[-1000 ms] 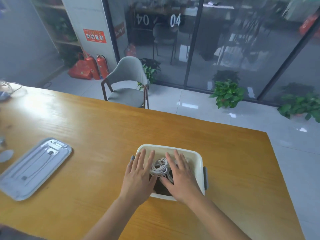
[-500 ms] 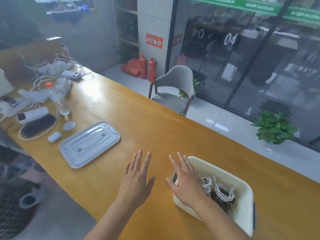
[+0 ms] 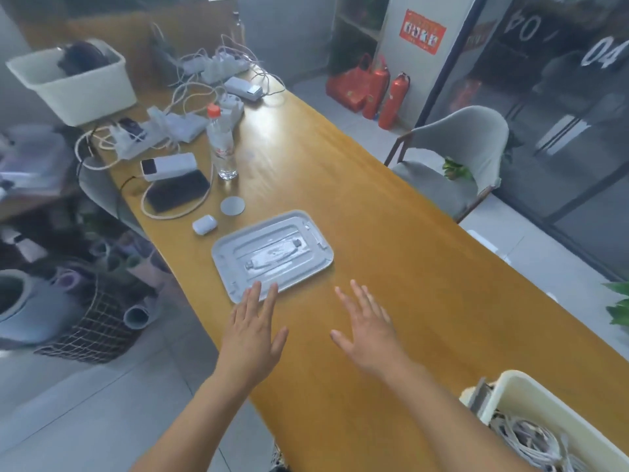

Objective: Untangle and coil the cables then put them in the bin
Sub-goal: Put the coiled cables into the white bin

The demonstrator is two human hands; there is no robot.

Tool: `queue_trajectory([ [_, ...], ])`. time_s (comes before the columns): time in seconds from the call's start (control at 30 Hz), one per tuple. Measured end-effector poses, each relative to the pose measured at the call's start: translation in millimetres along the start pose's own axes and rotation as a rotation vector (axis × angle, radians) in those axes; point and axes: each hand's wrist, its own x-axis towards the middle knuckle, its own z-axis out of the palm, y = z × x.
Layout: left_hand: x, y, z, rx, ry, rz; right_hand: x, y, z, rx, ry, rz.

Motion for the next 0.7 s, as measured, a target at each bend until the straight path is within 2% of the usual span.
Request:
queue_trajectory([
  [0.2,14.3,-47.7,15.7,0.008,-0.085,-0.09,58.4,-24.7,14.0,-0.046,-0.11,-0.094],
  [0.5,28.8,-71.5,48.1,0.006,-0.194,-0.139,112.0,-33.3,35.8,-0.151,-0.205,-0.148],
  [0.7,30.2,-80.8,57.8,-0.02,-0.112,-0.132,133.3,-28.2,44.5,-0.139,-0.187,-0.167],
])
